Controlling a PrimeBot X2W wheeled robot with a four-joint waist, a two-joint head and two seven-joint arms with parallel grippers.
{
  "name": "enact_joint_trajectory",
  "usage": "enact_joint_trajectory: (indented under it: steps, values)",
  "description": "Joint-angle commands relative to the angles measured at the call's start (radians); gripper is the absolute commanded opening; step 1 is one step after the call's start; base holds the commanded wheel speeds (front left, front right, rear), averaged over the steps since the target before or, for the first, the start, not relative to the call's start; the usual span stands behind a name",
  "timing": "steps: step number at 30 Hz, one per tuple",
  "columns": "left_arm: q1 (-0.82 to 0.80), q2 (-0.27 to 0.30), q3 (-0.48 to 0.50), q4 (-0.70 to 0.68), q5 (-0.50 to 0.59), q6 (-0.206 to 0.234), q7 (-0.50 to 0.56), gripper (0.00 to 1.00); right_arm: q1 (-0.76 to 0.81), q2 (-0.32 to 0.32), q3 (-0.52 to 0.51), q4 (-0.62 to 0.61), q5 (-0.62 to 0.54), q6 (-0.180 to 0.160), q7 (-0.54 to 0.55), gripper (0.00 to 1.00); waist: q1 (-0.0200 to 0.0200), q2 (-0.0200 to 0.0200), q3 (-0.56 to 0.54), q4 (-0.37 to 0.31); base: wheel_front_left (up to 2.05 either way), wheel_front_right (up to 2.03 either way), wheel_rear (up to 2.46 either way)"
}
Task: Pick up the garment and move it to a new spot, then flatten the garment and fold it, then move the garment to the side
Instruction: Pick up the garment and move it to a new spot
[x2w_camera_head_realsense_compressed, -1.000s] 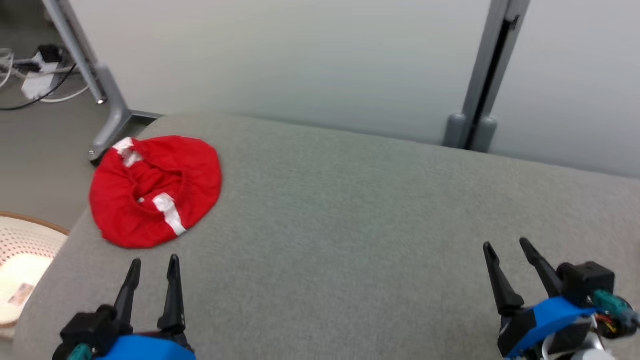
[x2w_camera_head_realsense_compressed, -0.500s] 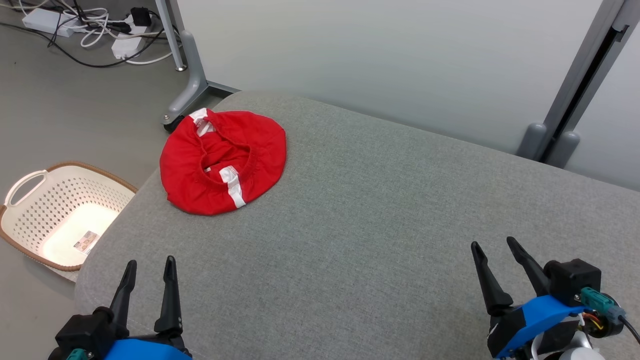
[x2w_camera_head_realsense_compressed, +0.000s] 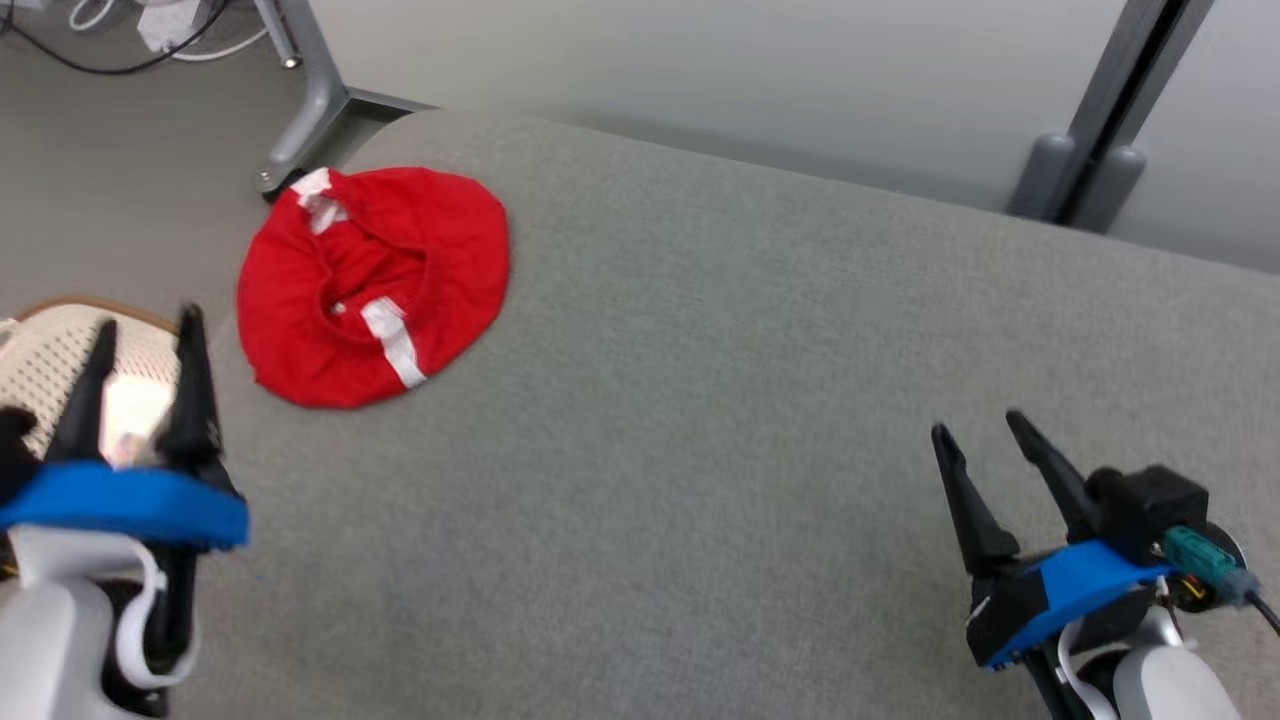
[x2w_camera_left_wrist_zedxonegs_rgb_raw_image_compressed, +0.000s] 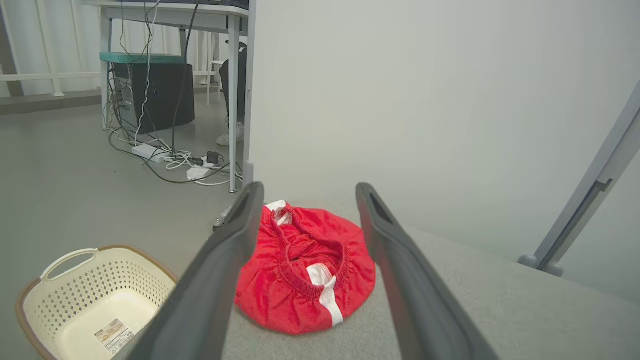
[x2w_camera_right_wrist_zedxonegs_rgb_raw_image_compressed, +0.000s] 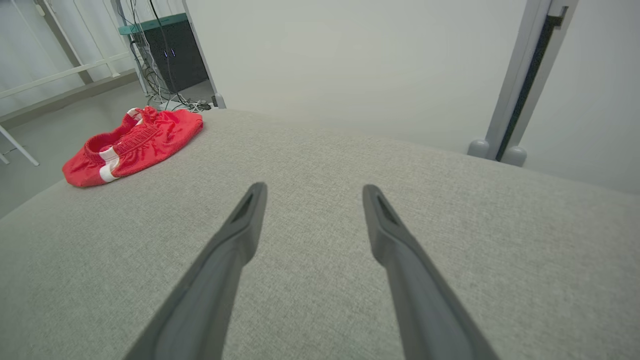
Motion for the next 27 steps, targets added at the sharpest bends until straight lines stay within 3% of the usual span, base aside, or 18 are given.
enact_joint_trajectory:
  steps: [1, 13, 18, 23, 24, 25, 26, 27]
  values:
    - [-0.051, 0.014, 0.012, 0.016, -0.012, 0.002, 0.025, 1.00, -0.019, -0.008, 0.003, -0.011, -0.003, 0.001, 0.004, 1.00, 0.0000, 0.0000, 0.027, -0.005, 0.00, 0.00, 0.00]
    - [-0.379, 0.217, 0.136, 0.299, -0.120, 0.026, 0.314, 1.00, -0.173, -0.053, 0.080, -0.192, -0.023, 0.001, 0.061, 1.00, 0.0000, 0.0000, 0.369, -0.207, 0.00, 0.00, 0.00]
    - [-0.400, 0.259, 0.164, 0.418, -0.165, 0.062, 0.430, 1.00, -0.217, -0.066, 0.094, -0.261, -0.028, 0.001, 0.063, 1.00, 0.0000, 0.0000, 0.467, -0.277, 0.00, 0.00, 0.00]
    - [-0.385, 0.205, 0.160, 0.522, -0.217, 0.142, 0.574, 1.00, -0.231, -0.068, 0.088, -0.286, -0.025, 0.001, 0.052, 1.00, 0.0000, 0.0000, 0.496, -0.317, 0.00, 0.00, 0.00]
    - [-0.370, 0.189, 0.156, 0.525, -0.233, 0.158, 0.618, 0.69, -0.228, -0.064, 0.087, -0.286, -0.022, 0.001, 0.050, 1.00, 0.0000, 0.0000, 0.494, -0.323, 0.00, 0.00, 0.00]
    - [-0.362, 0.179, 0.157, 0.517, -0.249, 0.161, 0.648, 0.09, -0.224, -0.063, 0.082, -0.285, -0.021, 0.001, 0.048, 1.00, 0.0000, 0.0000, 0.492, -0.327, 0.00, 0.00, 0.00]
    - [-0.357, 0.175, 0.160, 0.503, -0.262, 0.164, 0.668, 0.00, -0.221, -0.062, 0.076, -0.280, -0.021, 0.001, 0.043, 1.00, 0.0000, 0.0000, 0.487, -0.330, 0.00, 0.00, 0.00]
    - [-0.354, 0.181, 0.157, 0.484, -0.262, 0.163, 0.680, 0.00, -0.217, -0.059, 0.068, -0.276, -0.020, 0.001, 0.039, 1.00, 0.0000, 0.0000, 0.481, -0.331, 0.00, 0.00, 0.00]
